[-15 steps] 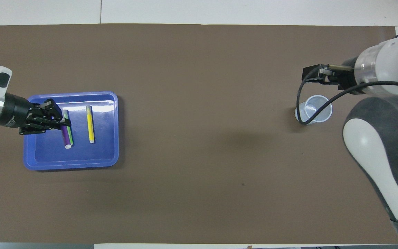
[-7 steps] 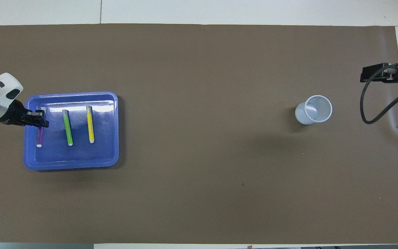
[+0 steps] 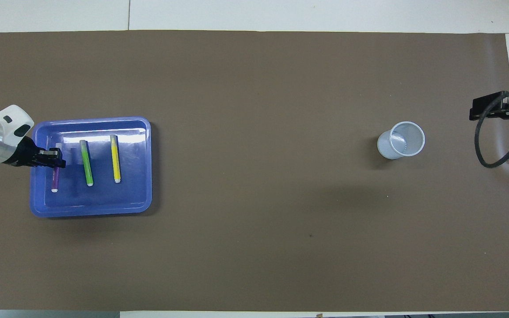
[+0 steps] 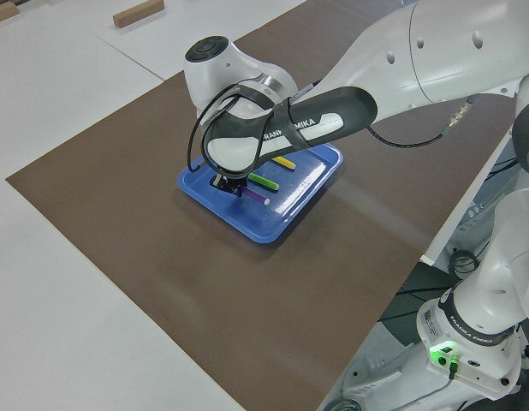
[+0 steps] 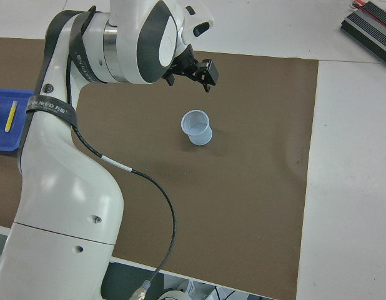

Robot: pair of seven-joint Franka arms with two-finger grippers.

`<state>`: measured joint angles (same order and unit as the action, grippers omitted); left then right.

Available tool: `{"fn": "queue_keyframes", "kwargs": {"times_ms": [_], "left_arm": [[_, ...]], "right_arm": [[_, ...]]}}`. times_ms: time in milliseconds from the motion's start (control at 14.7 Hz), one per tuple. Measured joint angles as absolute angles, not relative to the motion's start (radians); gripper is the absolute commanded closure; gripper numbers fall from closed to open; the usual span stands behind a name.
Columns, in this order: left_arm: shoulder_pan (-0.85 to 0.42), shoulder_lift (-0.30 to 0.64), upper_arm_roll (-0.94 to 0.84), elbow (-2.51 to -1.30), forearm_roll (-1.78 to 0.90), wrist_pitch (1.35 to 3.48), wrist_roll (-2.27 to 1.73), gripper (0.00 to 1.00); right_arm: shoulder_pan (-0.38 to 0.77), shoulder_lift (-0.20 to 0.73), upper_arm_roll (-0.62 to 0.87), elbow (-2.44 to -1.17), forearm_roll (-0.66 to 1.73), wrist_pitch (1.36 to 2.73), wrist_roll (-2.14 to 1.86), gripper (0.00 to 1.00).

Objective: Right arm passes pens to left for tray arrangement
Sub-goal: 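Lower the purple pen into the tray while the right gripper retracts, then release the purple pen and lift the left gripper from the tray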

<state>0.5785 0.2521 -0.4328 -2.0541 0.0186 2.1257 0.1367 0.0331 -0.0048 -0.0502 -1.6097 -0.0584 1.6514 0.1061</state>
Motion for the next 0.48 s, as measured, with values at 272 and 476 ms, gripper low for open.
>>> {"fn": "queue_keyframes", "kwargs": {"times_ms": [272,476], "left_arm": [[0.580,0.252,-0.433,-2.074,0.019,2.146,0.134,0.00],[0.581,0.252,-0.433,-2.074,0.019,2.149,0.134,0.00]], "right_arm": [[0.033,-0.005,-0.045,-1.607,-0.059,1.632,0.106,0.00],[0.033,-0.005,-0.037,-1.606,-0.059,1.628,0.106,0.00]]}}
